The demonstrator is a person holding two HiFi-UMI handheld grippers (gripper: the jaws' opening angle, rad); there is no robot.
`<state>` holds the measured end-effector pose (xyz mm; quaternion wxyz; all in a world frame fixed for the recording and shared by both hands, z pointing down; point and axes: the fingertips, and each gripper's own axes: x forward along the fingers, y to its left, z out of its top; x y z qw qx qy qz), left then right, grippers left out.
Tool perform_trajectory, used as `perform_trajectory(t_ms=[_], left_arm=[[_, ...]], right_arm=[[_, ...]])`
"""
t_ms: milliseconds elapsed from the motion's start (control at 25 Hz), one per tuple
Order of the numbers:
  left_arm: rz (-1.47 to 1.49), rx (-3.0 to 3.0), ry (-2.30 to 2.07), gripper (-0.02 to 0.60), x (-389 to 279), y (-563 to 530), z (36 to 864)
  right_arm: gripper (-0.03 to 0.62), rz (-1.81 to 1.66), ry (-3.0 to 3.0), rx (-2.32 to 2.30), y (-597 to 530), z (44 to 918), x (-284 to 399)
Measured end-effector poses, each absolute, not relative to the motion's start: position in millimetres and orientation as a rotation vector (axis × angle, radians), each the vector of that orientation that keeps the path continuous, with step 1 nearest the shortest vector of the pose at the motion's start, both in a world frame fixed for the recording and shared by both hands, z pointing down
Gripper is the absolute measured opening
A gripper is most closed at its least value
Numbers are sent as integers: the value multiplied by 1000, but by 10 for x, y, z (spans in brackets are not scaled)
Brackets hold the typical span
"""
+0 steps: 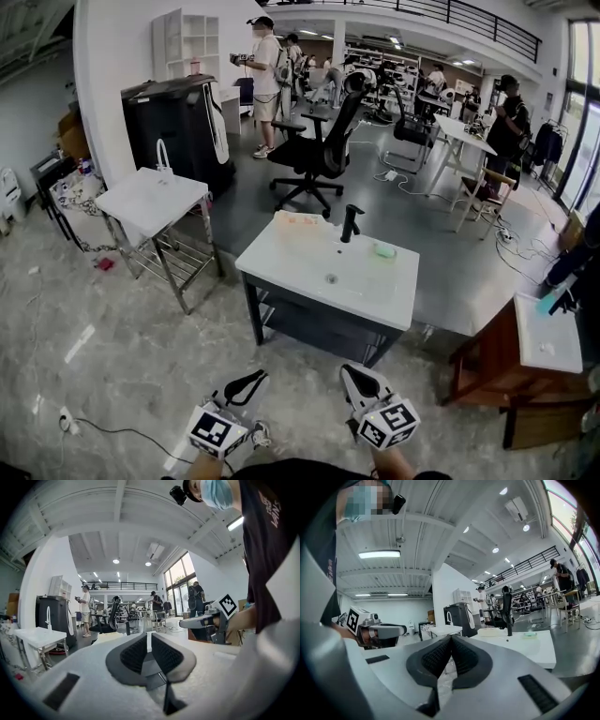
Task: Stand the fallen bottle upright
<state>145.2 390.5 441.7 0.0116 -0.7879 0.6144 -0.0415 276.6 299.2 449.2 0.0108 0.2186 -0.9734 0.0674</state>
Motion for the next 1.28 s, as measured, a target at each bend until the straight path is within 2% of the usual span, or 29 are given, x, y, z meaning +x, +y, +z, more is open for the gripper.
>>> perform_trajectory(t_ms=[160,200,240,280,320,360,640,1280], left_arm=[[-151,-2480,1881,26,1339,3762,4408],[-147,-2488,1884,29,1297,3722,4406],[-143,-2498,1884,56,1251,3680,4413],[-139,-2510,1880,133,1203,3636,4423],[-137,-2519,1876,210,1150,3595,4433],[-135,-2526,1874,230,1093,3555,4441],[-134,-2556,1861,244,643,3260,4495],[-126,-2634,1805,253,-417,2708,4627]], right_arm=[[-5,340,-3038,751,2790,4552,2662],[14,369,-3033,773,2729,4562,2635],[93,393,-3025,796,2667,4574,2606],[139,412,-3014,816,2607,4587,2570],[136,426,-3006,831,2555,4598,2530],[137,441,-3000,843,2509,4608,2486],[193,651,-3012,899,2175,4656,2126],[202,746,-2947,1097,1767,4792,1327]])
